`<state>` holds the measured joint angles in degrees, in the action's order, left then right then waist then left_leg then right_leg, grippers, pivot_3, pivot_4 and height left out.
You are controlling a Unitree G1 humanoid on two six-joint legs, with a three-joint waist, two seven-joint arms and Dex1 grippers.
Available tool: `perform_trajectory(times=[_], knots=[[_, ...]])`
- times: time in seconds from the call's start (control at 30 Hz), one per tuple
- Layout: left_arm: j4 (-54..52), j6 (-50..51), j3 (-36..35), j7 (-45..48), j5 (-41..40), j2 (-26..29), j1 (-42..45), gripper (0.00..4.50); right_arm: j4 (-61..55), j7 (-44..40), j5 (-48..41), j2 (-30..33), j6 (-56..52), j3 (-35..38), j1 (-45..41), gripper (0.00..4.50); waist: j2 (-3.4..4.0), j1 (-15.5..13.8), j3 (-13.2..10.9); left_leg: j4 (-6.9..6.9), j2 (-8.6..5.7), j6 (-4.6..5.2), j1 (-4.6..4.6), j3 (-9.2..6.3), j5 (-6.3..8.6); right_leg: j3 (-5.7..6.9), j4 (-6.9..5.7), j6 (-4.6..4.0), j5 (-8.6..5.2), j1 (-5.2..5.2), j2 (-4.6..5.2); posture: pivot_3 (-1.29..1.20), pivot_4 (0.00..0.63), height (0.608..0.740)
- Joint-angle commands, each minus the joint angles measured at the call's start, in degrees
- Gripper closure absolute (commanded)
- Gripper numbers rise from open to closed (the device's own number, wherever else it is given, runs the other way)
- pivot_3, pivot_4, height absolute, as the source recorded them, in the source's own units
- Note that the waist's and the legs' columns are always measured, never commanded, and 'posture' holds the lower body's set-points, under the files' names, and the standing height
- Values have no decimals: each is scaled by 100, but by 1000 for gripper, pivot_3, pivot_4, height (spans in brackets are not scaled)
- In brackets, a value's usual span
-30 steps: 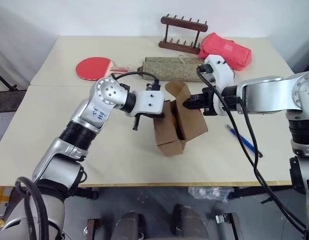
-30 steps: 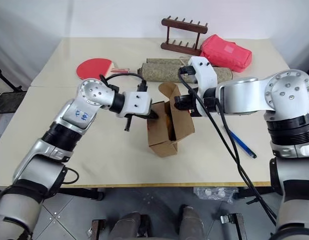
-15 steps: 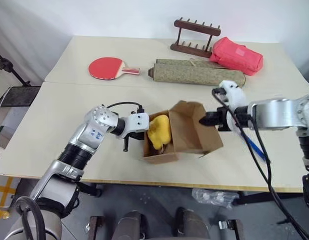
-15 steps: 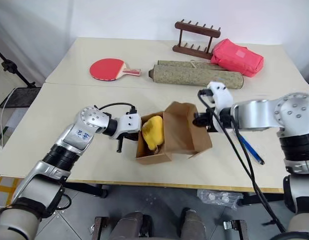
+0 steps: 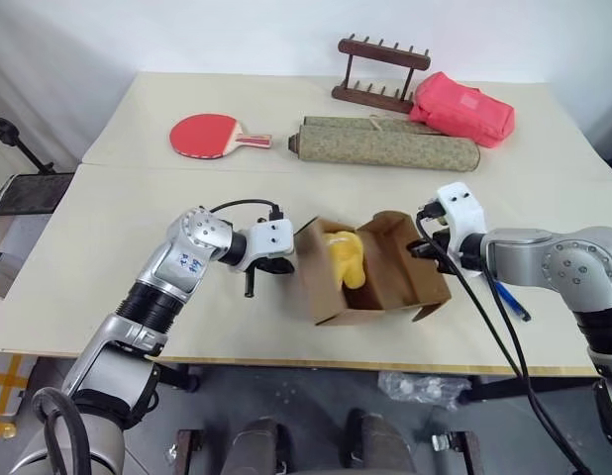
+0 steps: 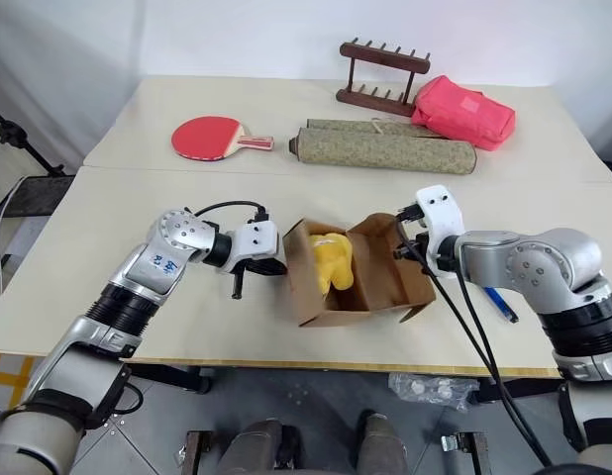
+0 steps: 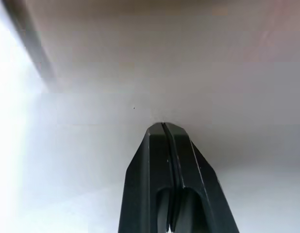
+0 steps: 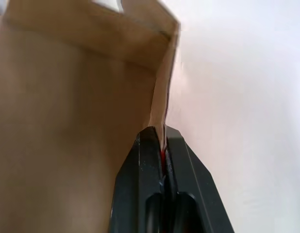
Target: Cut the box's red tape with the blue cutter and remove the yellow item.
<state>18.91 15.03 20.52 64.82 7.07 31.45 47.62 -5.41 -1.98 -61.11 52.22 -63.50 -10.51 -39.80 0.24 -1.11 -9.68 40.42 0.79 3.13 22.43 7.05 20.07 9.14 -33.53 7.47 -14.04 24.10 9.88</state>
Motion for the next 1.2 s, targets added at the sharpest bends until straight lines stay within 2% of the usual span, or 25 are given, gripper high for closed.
perform_trajectory(times=[0.03,0.1,0.37,0.5,0.53,0.67,0.9,1.17,1.2], knots=[[193,56,-272,-170,-21,148,50,4322,-199,-751,570,52,434,365,101,3492,0,36,-4,0,3,-2,0,0,-1,0,0,0,0,1,-4,0,150,740],[322,28,-357,-325,-11,127,103,3912,-259,-1063,854,46,618,448,154,2833,-1,54,-5,-2,3,-4,0,2,-2,-1,-2,0,0,2,-6,0,150,740],[338,205,-653,-446,-212,75,127,1391,-333,-1676,1308,-126,263,700,63,16,-8,114,-12,-5,3,-6,0,1,-3,0,-1,0,0,2,-6,0,150,740],[89,606,-1046,-486,-694,-135,297,191,-312,-1843,1563,-226,158,727,113,0,-13,106,-18,-5,3,-7,0,1,-3,1,-1,0,0,3,-6,0,150,740],[7,748,-1157,-433,-868,-190,354,51,-287,-1884,1642,-250,152,712,125,0,-17,96,-21,-5,2,-7,2,0,-3,1,-1,0,0,3,-6,0,150,740],[-335,1264,-1579,-276,-1626,-428,588,51,-105,-2042,1986,-365,221,703,118,0,-20,88,-23,-5,-1,-8,5,-3,-4,2,0,3,1,3,-6,0,150,740],[-311,1517,-1751,-292,-2150,-710,1115,51,353,-2267,2412,-494,324,952,-104,0,-20,117,-24,-11,-3,-14,1,1,-6,2,1,5,2,3,-9,0,150,740],[297,814,-748,123,-1664,-1013,1158,51,1306,-2917,2514,-733,-211,892,-222,0,-20,116,-24,-12,-13,-15,-1,4,-7,1,1,5,2,2,-15,0,150,740],[384,658,-557,204,-1508,-999,1148,0,1431,-3045,2527,-777,-258,852,-256,364,-20,116,-24,-13,-17,-16,0,5,-7,1,3,5,2,2,-16,0,150,740]])
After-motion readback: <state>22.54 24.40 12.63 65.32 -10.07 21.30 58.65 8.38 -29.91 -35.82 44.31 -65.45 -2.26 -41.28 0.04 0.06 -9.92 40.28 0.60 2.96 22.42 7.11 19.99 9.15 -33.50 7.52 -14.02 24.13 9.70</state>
